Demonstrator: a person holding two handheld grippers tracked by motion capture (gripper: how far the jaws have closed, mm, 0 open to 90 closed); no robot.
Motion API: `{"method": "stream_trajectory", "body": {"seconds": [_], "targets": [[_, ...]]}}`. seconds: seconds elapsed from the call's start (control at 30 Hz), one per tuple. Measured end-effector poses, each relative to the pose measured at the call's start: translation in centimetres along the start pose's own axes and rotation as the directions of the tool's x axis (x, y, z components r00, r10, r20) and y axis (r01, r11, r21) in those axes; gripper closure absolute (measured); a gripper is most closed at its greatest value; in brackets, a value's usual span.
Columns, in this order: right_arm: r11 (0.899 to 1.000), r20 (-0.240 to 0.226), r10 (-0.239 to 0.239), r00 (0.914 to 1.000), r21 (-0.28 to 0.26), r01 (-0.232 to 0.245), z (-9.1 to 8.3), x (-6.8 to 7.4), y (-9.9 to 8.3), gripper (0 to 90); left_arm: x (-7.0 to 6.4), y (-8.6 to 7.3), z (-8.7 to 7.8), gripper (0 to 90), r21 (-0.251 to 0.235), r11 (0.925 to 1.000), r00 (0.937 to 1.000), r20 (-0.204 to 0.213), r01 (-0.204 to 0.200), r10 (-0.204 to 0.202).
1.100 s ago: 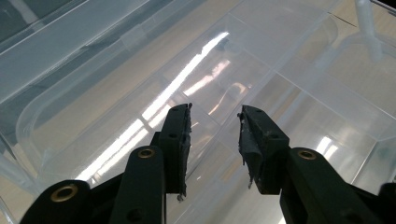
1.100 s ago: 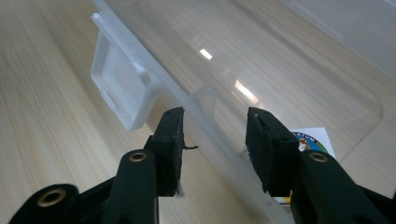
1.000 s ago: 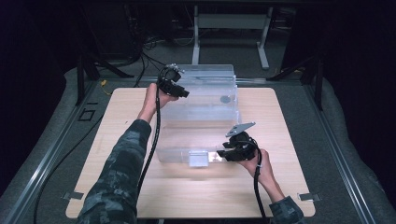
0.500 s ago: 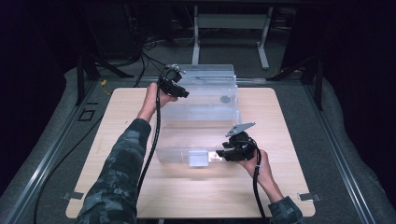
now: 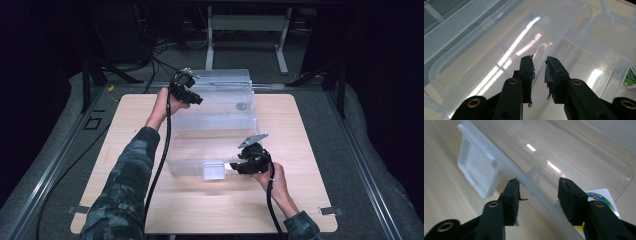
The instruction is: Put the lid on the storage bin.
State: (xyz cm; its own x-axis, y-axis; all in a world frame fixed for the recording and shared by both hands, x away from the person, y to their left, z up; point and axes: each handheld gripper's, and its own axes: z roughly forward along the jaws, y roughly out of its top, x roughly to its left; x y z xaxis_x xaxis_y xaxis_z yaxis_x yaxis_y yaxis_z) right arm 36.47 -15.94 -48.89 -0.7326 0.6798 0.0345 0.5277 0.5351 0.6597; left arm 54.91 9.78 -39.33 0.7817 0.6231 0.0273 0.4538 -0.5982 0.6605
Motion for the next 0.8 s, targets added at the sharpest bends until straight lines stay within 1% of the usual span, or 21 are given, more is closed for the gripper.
{"method": "stream_trajectory", "body": {"seconds": [0.03, 0.07, 0.1, 0.2, 0.43, 0.5, 0.8], "targets": [[1.000, -0.003, -0.012, 0.9999, 0.004, 0.012, -0.3, 0.1, 0.2, 55.2, -0.1, 0.1, -0.1, 75.4, 0.003, 1.0000, 1.0000, -0.003, -0.006, 0.006], [1.000, -0.003, -0.012, 0.9999, 0.004, 0.012, -0.3, 0.1, 0.2, 55.2, -0.1, 0.1, -0.1, 75.9, 0.003, 1.0000, 1.0000, -0.003, -0.006, 0.006], [1.000, 0.043, -0.021, 0.9988, 0.015, 0.021, -0.4, 0.5, 0.2, 54.8, -0.3, 0.2, -0.1, 76.2, 0.006, 0.9999, 0.9999, -0.009, -0.013, 0.013], [1.000, 0.039, -0.020, 0.9990, 0.007, 0.020, -0.4, 0.5, 0.2, 54.8, -0.3, 0.2, -0.2, 76.5, 0.009, 0.9999, 1.0000, -0.008, -0.006, 0.006], [1.000, 0.047, -0.014, 0.9988, -0.002, 0.014, -0.3, 0.5, 0.1, 54.0, -0.6, 0.5, -0.5, 77.6, 0.021, 0.9996, 0.9999, 0.003, -0.016, 0.016], [1.000, 0.035, -0.010, 0.9993, -0.008, 0.010, -0.2, 0.4, 0.1, 53.5, -0.6, 0.4, -0.6, 77.6, 0.019, 0.9997, 0.9998, 0.005, -0.017, 0.017], [1.000, 0.037, 0.000, 0.9993, -0.006, 0.000, -0.2, 0.5, 0.1, 52.8, -1.4, 0.4, -1.6, 77.8, 0.012, 0.9986, 0.9987, 0.005, -0.051, 0.051]]}}
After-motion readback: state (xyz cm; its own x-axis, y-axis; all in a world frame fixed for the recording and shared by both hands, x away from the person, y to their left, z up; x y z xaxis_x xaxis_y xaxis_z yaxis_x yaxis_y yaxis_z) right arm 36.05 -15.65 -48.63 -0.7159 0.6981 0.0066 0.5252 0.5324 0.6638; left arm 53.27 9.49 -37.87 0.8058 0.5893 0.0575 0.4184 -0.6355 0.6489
